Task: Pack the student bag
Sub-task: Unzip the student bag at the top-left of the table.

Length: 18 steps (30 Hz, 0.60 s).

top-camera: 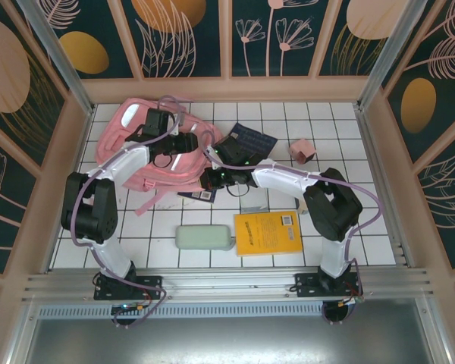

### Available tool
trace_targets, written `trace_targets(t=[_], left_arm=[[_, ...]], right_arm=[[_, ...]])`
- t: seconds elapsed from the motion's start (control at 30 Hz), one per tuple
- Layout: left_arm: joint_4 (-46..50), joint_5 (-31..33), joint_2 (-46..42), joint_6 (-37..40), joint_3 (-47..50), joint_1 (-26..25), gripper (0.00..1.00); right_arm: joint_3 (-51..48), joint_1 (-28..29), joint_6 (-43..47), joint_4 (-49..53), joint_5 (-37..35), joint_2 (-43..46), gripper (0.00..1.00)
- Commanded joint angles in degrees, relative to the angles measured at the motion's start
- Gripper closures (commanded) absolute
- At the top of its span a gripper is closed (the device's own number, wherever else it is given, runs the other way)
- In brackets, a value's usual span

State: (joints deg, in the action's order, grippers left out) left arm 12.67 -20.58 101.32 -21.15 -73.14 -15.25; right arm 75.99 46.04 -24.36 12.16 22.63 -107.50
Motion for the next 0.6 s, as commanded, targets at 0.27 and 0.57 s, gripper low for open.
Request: trace_targets(t=[0.27, 0.57], left_arm=[[-1.7, 5.9, -2.8, 2.0, 3.9, 0.3, 1.0], [1.8, 9.9, -5.8, 4.1, -3.6, 2.1, 1.0]], right_arm=[[1.7, -0.5, 1.4, -2.2, 1.0, 1.9, 1.0], [-2.6, -3.7, 1.2, -2.4, 0.5, 5.2, 1.0]])
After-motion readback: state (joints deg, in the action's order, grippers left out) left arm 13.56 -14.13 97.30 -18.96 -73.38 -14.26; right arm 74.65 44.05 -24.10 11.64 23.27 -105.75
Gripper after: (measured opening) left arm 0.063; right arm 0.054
